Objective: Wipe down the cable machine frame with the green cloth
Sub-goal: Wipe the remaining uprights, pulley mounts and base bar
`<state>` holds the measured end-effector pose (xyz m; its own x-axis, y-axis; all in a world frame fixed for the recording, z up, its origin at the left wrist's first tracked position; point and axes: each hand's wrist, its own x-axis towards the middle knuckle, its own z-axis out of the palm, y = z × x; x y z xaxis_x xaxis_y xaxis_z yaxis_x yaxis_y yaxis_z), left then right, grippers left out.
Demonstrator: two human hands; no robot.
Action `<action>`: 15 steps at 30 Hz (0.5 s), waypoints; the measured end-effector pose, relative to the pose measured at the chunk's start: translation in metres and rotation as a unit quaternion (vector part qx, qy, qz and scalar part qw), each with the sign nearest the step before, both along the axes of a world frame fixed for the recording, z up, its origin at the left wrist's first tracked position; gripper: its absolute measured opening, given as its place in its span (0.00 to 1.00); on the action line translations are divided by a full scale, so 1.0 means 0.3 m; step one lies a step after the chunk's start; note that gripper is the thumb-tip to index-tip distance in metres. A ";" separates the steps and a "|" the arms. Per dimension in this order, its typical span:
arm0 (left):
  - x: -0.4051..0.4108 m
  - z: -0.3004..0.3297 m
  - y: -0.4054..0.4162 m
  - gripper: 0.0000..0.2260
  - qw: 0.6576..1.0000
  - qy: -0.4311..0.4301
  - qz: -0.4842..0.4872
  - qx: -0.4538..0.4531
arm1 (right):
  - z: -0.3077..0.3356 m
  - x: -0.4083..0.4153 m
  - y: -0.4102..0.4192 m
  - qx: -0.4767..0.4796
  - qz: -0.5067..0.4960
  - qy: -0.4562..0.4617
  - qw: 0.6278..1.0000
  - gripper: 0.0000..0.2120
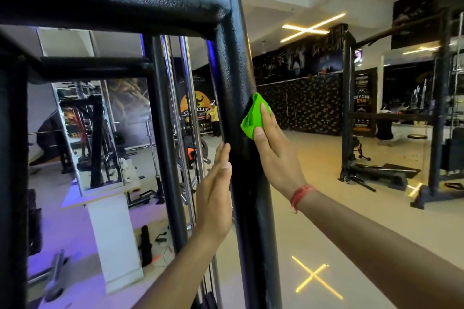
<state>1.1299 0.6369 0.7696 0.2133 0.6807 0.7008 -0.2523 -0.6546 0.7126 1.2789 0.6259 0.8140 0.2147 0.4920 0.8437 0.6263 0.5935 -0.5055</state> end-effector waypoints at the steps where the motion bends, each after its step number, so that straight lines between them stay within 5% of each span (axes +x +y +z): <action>1: 0.002 -0.003 -0.002 0.27 1.000 -0.001 0.001 -0.001 | -0.043 -0.008 -0.006 0.007 -0.001 -0.009 1.000 0.25; 5: 0.005 -0.024 -0.012 0.21 1.000 -0.012 -0.004 -0.006 | -0.229 -0.033 -0.058 0.013 0.004 -0.040 0.999 0.25; 10: 0.013 -0.028 -0.023 0.22 1.000 -0.008 0.006 -0.007 | 0.032 0.007 -0.001 -0.041 0.001 0.046 0.998 0.24; 15: 0.004 -0.067 -0.042 0.23 1.000 -0.006 0.010 -0.024 | -0.221 -0.004 -0.048 0.009 -0.008 -0.074 0.997 0.25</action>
